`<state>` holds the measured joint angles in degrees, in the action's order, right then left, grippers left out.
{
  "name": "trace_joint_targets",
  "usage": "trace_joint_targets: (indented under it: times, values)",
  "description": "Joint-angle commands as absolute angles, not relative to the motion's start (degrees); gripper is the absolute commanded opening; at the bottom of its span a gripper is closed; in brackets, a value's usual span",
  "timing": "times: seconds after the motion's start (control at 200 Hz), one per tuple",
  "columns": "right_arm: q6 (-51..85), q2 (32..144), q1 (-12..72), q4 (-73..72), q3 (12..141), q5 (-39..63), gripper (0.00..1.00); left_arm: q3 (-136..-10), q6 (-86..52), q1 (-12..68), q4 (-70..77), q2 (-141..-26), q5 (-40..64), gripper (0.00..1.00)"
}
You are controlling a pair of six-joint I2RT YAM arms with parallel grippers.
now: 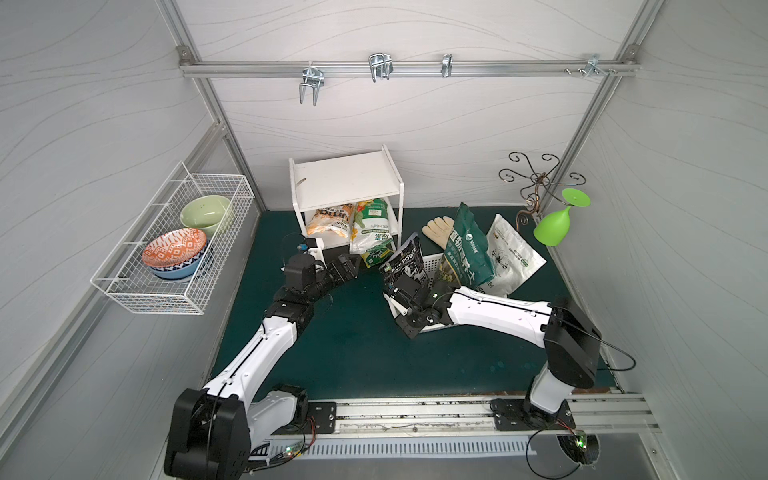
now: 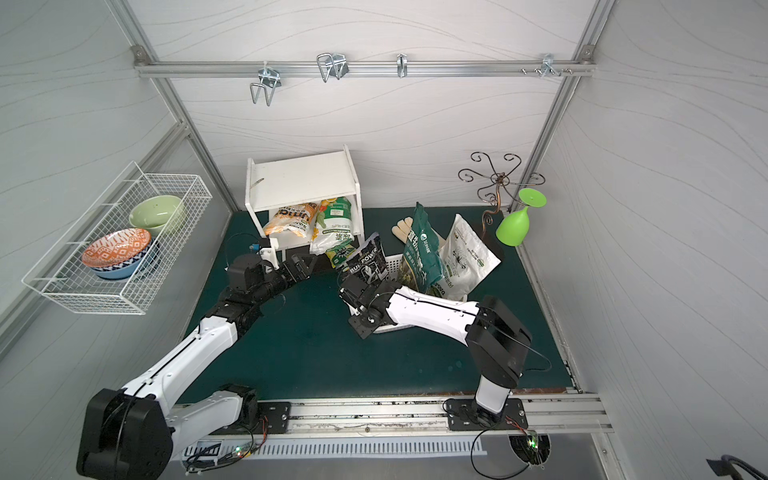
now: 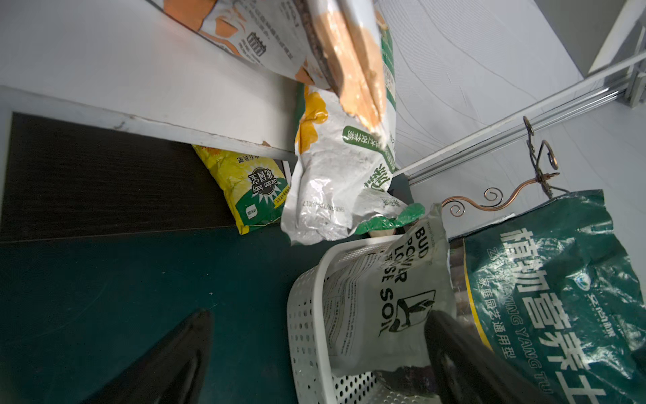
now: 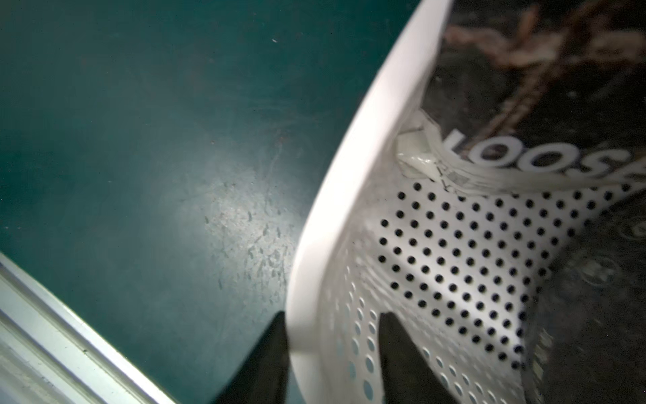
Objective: Take down the fertilizer bag from the shelf
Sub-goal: Move the storage box to the center of the board, then pick up the fertilizer bag from the shelf.
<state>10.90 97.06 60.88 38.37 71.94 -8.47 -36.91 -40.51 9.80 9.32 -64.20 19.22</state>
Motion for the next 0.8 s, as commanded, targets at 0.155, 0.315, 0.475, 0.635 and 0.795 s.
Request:
trace_joint_targets:
  times: [0.155,0.315,0.475,0.635,0.795]
  values:
    - [11.10,85.61,59.79,40.86,76.37,-6.38,0.81,-39.20,-53.32,11.08,23.60,-70.55,20.04,0.95]
    - [10.81,80.13,59.16,41.91,77.59,-7.33,0.83,-40.58,-55.29,12.72,27.27,-74.05,17.26,0.93]
    - [10.70,74.94,58.71,42.63,77.02,-10.71,0.84,-43.99,-54.67,12.83,27.94,-77.69,15.97,0.90]
    - [10.04,71.04,58.07,42.90,75.66,-14.26,0.86,-46.52,-54.67,12.83,29.50,-81.09,15.91,0.81]
    - [9.77,69.40,57.57,43.81,75.60,-16.31,0.86,-47.37,-55.91,12.84,31.54,-83.52,16.67,0.66]
